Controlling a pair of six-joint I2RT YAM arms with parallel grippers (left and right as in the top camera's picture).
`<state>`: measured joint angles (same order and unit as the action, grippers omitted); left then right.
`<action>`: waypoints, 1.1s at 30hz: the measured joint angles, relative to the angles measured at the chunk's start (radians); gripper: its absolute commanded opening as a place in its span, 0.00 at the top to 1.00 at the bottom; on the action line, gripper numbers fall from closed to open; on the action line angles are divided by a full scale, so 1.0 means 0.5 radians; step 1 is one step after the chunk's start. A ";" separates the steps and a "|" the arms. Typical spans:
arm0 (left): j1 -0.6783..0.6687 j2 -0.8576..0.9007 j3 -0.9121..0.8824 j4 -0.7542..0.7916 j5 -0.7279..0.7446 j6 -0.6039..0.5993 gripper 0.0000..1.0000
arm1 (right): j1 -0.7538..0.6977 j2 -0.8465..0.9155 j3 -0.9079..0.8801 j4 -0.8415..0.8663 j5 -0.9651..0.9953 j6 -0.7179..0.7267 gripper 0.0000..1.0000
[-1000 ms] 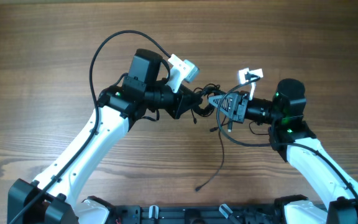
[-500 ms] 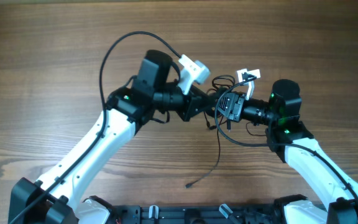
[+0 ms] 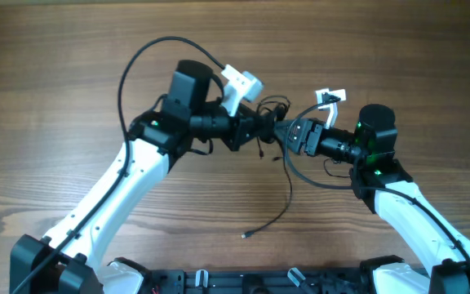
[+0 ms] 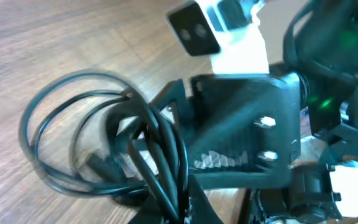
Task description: Untangle cables
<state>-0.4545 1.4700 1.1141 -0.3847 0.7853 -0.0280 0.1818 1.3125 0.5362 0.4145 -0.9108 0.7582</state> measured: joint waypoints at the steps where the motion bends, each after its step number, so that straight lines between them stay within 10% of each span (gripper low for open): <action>1: 0.027 0.001 0.000 -0.003 0.011 0.001 0.96 | 0.000 0.000 0.001 -0.001 0.005 0.010 0.08; 12: 0.124 0.002 0.000 -0.192 0.082 0.002 0.96 | -0.269 0.000 0.002 -0.095 -0.002 -0.073 0.00; 20: 0.483 0.002 0.000 -0.161 0.749 -0.040 0.96 | -0.401 0.005 0.003 -0.276 -0.002 -0.397 0.00; 28: 0.545 0.004 -0.002 0.075 0.965 -0.536 0.96 | -0.347 0.320 0.006 0.225 -0.260 -0.028 0.00; 33: 0.546 0.004 0.000 0.488 0.924 -1.285 0.96 | -0.334 0.607 0.007 0.813 -0.424 0.375 0.00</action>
<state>-0.1818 1.4719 1.1141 -0.1410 1.2472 -0.6704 0.0147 1.6157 0.5396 0.8207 -1.1229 0.9455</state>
